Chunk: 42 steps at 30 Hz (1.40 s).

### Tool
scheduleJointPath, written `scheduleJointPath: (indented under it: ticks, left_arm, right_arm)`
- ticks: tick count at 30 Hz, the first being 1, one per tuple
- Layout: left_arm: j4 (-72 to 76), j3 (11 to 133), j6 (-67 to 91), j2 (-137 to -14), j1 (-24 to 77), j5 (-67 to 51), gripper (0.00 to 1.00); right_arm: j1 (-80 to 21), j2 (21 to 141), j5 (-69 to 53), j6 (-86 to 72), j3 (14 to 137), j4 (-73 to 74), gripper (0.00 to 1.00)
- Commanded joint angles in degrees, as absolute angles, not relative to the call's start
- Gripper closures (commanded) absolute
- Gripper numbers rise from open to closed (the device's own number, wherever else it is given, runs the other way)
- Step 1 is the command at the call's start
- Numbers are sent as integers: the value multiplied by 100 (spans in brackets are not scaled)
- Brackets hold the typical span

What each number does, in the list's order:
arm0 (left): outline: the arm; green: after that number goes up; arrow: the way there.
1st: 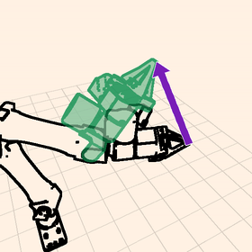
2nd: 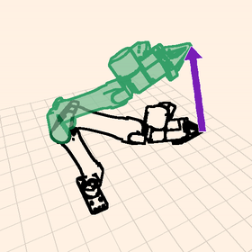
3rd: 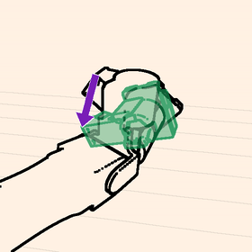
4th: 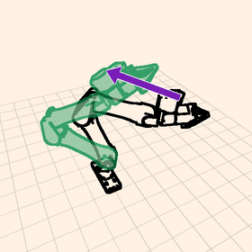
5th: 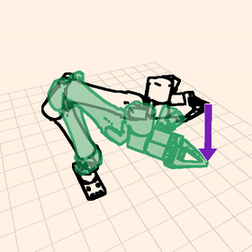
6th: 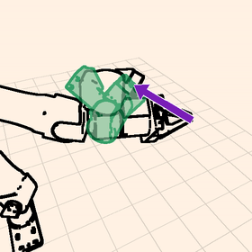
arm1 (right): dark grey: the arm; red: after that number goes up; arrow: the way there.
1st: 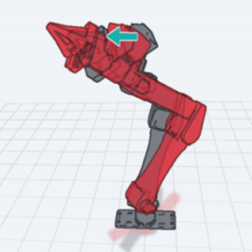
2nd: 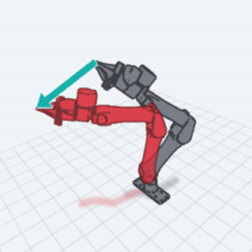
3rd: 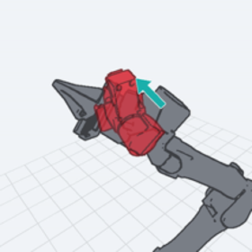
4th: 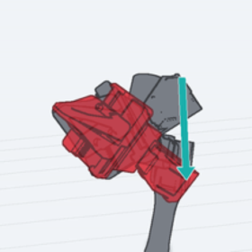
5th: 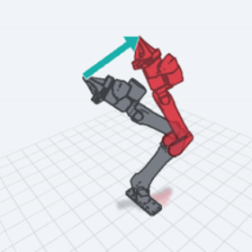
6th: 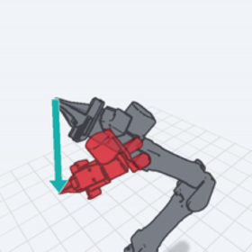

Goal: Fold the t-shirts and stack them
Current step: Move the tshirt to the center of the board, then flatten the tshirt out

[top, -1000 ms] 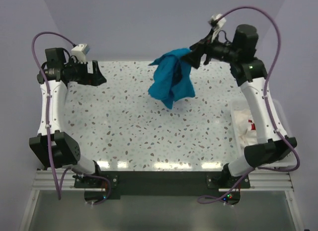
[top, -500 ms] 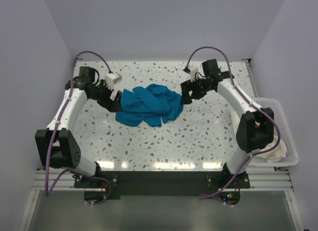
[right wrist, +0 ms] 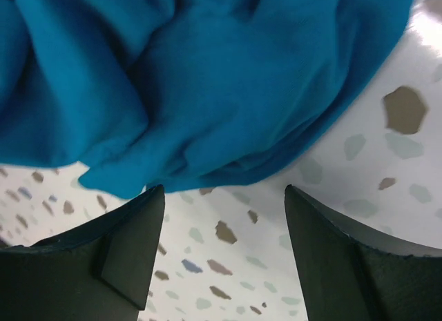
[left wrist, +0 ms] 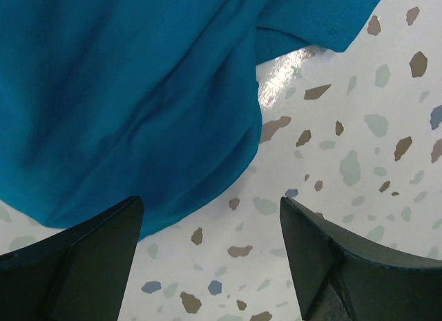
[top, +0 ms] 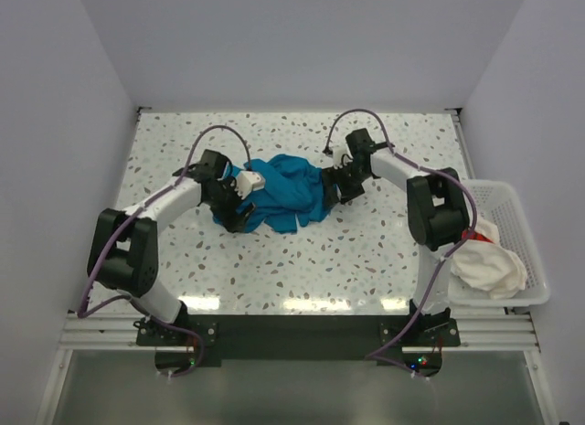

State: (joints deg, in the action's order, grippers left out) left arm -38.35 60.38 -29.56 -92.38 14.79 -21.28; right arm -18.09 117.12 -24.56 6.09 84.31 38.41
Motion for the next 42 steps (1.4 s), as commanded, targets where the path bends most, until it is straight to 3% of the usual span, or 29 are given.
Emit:
scheduleJointPath:
  ticks: [1,6,8,11,12,14,18,26,37,41,42]
  left_arm:
    - [-2902,5801,-2944,-9334,1897,-1671,15]
    - [-2453,5502,-2848,-9509,2276,-1101,16]
    - [-2347,5458,-2795,-9693,2285,-845,21]
    - [-2513,5580,-2821,-9817,2250,-501,42]
    - [-2609,5651,-2813,-9783,2154,-623,53]
    - [-3109,5975,-2821,-9590,1944,-956,65]
    - [-4434,6696,-3259,-9045,1083,-1975,100]
    - [-5950,7444,-4332,-8517,212,-2259,100]
    - [-4949,7698,-4131,-10167,-246,-1521,100]
    - [-4563,8032,-3798,-10572,-255,-1424,94]
    - [-4553,8251,-3623,-10678,-255,-1406,90]
  right_arm:
    - [-1977,11934,-1952,159,8640,3305,27]
    - [-2162,12242,-1407,-316,8657,2971,32]
    - [-2162,12444,-1197,-369,8727,2997,53]
    - [-2110,12446,-1168,-247,8833,3120,95]
    - [-2083,12402,-1204,-194,8859,3225,100]
    - [-1996,12140,-1326,-27,8903,3392,100]
    - [-1662,11348,-1529,544,8886,3900,100]
    - [-1099,10538,-1652,1765,8957,5132,100]
    - [-1169,11293,-1600,1837,8745,5185,100]
    - [-1178,11495,-1442,1714,9060,5185,100]
    - [-1178,11574,-1433,1653,9175,5194,93]
